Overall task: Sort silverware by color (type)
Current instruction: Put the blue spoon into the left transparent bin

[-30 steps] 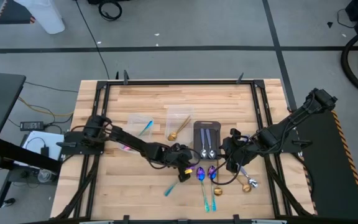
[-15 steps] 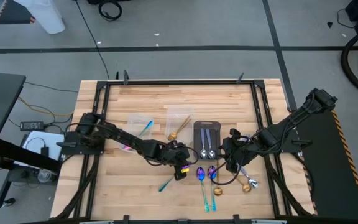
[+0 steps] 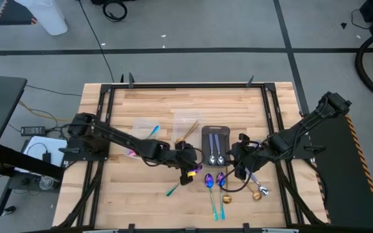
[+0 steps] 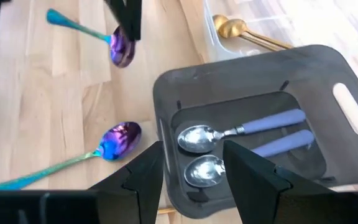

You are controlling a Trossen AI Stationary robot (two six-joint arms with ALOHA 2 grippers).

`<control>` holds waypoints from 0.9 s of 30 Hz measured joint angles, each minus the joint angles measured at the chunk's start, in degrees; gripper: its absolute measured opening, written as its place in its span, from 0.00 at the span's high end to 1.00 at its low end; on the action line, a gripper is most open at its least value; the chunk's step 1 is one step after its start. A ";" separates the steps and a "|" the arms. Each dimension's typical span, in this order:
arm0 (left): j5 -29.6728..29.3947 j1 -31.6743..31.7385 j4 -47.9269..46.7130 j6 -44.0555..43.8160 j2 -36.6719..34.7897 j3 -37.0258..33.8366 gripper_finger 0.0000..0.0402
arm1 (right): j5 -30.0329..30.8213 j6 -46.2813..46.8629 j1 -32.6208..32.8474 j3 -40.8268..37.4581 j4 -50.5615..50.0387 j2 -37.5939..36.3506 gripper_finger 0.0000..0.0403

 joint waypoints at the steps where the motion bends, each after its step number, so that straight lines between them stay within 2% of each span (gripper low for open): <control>1: -0.31 0.14 -0.29 0.74 -0.98 -0.03 0.97 | 0.00 -0.17 0.00 0.00 0.49 0.00 0.56; 5: -3.24 0.82 1.54 5.05 -3.61 0.00 0.97 | 0.59 -1.82 0.00 0.00 2.72 0.00 0.56; 11: -9.82 1.81 9.70 15.51 -5.72 0.05 0.97 | 4.52 -6.40 -0.02 0.00 8.17 0.00 0.56; 16: -12.84 2.43 15.17 22.45 -6.20 0.02 0.97 | 6.10 -9.52 -0.09 0.00 13.54 -0.02 0.56; 20: -13.97 2.48 20.67 27.06 -6.16 0.02 0.97 | 6.33 -11.73 -0.26 0.00 16.79 0.00 0.56; 27: -14.20 2.45 31.48 34.73 -6.16 0.02 0.97 | 11.57 -14.88 -0.52 0.00 20.31 -0.02 0.56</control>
